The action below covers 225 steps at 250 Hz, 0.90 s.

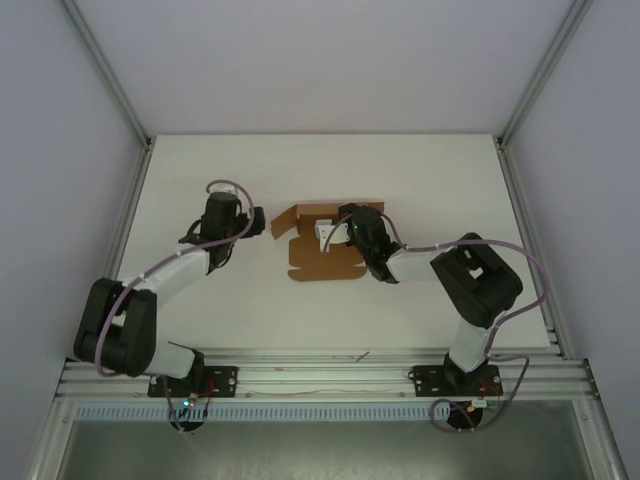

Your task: Assemble paper box

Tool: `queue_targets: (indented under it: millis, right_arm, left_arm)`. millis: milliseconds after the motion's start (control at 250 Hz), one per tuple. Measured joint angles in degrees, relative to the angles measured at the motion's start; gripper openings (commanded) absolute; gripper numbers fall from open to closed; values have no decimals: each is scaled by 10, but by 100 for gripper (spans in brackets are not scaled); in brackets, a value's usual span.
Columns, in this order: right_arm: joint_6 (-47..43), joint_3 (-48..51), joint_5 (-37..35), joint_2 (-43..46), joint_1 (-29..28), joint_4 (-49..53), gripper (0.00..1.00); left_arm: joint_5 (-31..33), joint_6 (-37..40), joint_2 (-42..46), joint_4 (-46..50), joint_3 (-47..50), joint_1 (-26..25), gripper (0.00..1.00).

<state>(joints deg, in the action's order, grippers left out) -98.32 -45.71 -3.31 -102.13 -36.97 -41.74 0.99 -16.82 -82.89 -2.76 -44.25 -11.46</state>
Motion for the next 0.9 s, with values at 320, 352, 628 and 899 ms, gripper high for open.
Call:
queue_targets:
  millis: [320, 352, 628, 899]
  right_arm:
    - [2, -2, -3, 0, 0, 4, 0]
    - [2, -2, -3, 0, 0, 5, 0]
    - [2, -9, -5, 1, 0, 20, 0]
    - [2, -23, -14, 2, 0, 47, 0]
  left_arm:
    - [-92, 48, -123, 12, -55, -46, 82]
    - [-101, 58, -123, 6, -55, -59, 82]
    - [-148, 98, -161, -31, -67, -92, 80]
    - [-154, 121, -195, -83, -74, -104, 80]
